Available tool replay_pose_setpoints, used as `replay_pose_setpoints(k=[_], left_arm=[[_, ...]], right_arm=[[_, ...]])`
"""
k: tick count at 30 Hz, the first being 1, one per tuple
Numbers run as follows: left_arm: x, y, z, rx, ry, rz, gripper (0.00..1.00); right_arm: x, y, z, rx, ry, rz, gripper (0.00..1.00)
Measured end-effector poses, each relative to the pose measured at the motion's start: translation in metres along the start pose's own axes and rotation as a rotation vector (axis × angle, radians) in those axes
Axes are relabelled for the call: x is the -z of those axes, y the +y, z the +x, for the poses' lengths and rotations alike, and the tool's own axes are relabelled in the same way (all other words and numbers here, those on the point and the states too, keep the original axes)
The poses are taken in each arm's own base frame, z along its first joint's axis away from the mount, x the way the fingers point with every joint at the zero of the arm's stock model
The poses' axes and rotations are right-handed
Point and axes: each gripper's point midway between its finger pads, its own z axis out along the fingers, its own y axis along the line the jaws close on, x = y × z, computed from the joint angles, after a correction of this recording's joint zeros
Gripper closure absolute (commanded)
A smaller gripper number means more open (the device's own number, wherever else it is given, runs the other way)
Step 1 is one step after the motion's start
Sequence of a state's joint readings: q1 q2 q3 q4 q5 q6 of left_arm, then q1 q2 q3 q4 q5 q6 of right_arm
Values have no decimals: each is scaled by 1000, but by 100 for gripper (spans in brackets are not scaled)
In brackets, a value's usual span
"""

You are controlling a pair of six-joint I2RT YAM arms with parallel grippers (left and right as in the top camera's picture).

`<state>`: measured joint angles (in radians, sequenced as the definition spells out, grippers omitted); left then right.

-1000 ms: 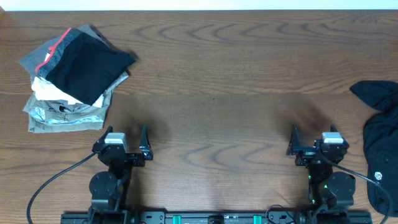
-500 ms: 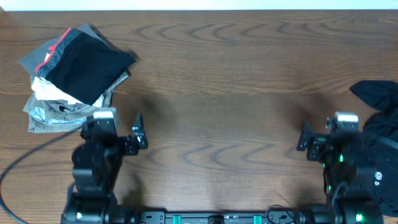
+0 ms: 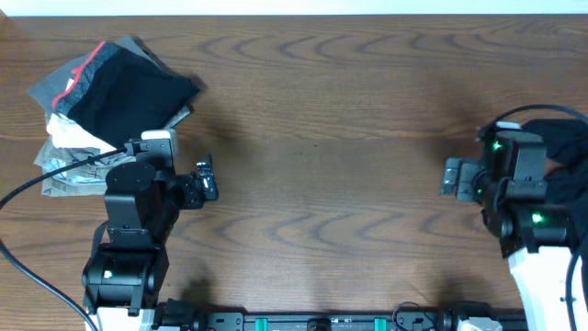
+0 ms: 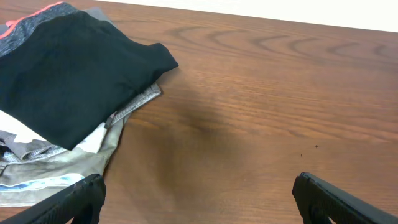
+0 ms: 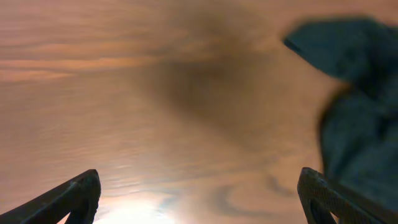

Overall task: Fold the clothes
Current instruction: 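Reach the right gripper to the black shirt and grasp it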

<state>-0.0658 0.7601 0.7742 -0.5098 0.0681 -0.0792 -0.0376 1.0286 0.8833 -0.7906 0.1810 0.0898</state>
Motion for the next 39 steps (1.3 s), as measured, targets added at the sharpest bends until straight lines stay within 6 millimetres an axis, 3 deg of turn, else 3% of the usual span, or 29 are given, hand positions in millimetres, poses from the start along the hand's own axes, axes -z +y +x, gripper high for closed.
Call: replay_pose_setpoints(k=[4,10,18,21,23,28,29,34,39], left_arm=[[-1,0,1,0,8,-1,2],[-3,0,3,0,18,-3,2],[-4,1,3,0,20,-3,2],[-4,1,3,0,20,-3,2],[-4,1,3,0,20,-3,2],[-4,1,3,0,20,-3,2],[-4,1,3,0,20,-3,2],[-4,1,3,0,19,-3,2],[-4,-1,-4,0,-11,2,2]], right_arm=[[-24,-49,15,-167,105,141,1],[-62,-130,53,-422,267,328,11],[-108,-184,97,-592,385,427,12],[-118,-189,112,-616,430,436,18],[-125,-190,124,-627,470,436,28],[-135,-193,133,-637,508,449,95],[-135,-195,133,-634,510,460,99],[-141,-193,123,-667,470,401,99],[-158,-153,91,-678,403,166,99]])
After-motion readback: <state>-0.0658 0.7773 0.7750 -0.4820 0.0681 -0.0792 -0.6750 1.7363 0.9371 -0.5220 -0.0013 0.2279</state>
